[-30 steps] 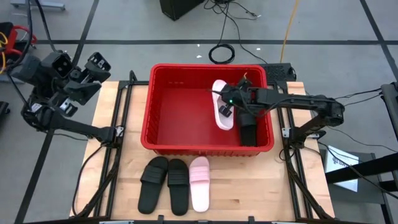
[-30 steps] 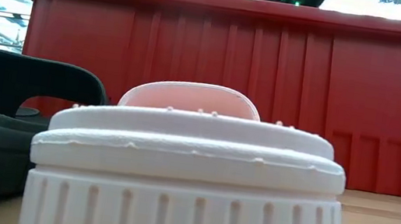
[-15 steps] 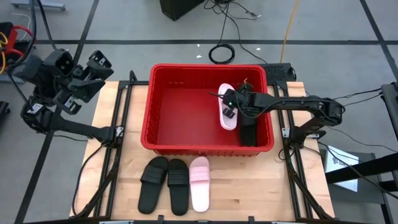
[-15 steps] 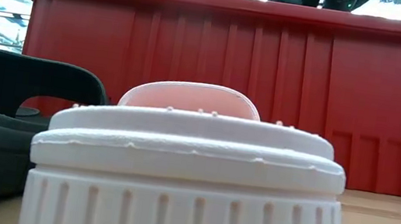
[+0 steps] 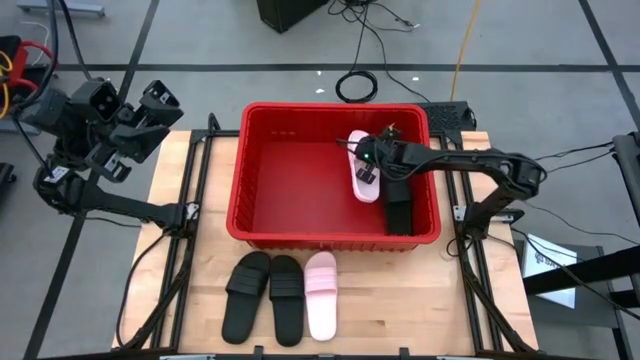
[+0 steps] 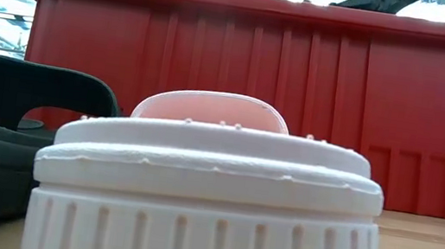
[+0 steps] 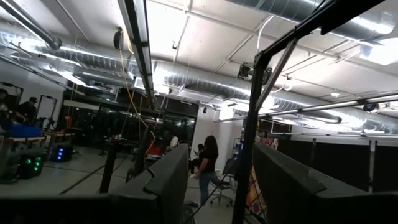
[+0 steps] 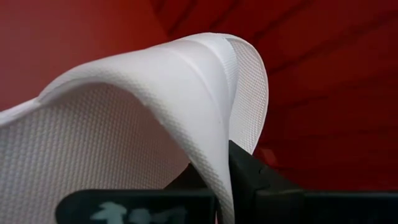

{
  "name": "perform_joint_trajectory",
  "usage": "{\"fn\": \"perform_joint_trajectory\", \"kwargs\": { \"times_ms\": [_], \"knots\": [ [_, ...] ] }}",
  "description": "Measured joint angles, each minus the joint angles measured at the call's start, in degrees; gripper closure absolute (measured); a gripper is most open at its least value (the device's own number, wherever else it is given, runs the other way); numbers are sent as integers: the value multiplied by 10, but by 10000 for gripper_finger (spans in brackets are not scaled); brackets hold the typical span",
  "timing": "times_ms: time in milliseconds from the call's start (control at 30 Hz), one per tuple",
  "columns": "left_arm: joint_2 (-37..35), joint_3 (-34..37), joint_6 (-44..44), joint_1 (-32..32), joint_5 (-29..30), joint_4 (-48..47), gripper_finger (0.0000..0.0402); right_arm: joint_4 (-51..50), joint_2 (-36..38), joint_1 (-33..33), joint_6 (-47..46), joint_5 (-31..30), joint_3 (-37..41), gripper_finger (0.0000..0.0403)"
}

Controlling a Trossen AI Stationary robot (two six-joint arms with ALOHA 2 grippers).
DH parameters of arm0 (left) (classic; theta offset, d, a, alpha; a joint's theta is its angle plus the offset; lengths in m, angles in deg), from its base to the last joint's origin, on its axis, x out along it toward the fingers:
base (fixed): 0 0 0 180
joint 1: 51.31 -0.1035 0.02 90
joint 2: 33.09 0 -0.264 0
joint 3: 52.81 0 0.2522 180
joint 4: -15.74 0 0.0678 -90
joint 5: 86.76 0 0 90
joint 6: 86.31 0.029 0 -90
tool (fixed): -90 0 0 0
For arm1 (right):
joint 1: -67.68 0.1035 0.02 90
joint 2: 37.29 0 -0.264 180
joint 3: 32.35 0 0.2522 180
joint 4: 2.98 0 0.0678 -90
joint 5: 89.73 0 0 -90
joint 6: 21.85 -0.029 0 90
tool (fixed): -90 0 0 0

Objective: Pick and place slides into bin
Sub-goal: Put the right pink slide into the red bin

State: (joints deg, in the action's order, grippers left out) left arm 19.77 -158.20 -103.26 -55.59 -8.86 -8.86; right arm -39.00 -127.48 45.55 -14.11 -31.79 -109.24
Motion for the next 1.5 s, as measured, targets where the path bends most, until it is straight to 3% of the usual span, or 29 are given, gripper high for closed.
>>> {"fn": "perform_joint_trajectory", "kwargs": {
  "times_ms": [633,900,1167,1500],
  "knots": [
    [0,0,-6,0,17,9,215,35,-120,-8,-1,23,0,399],
    [0,0,-22,0,17,9,215,43,-128,-35,-21,25,0,399],
    [0,0,-23,0,17,8,215,38,-127,-52,23,79,0,397],
    [0,0,-23,0,5,8,215,37,-127,-51,32,64,0,332]
  ]
}}
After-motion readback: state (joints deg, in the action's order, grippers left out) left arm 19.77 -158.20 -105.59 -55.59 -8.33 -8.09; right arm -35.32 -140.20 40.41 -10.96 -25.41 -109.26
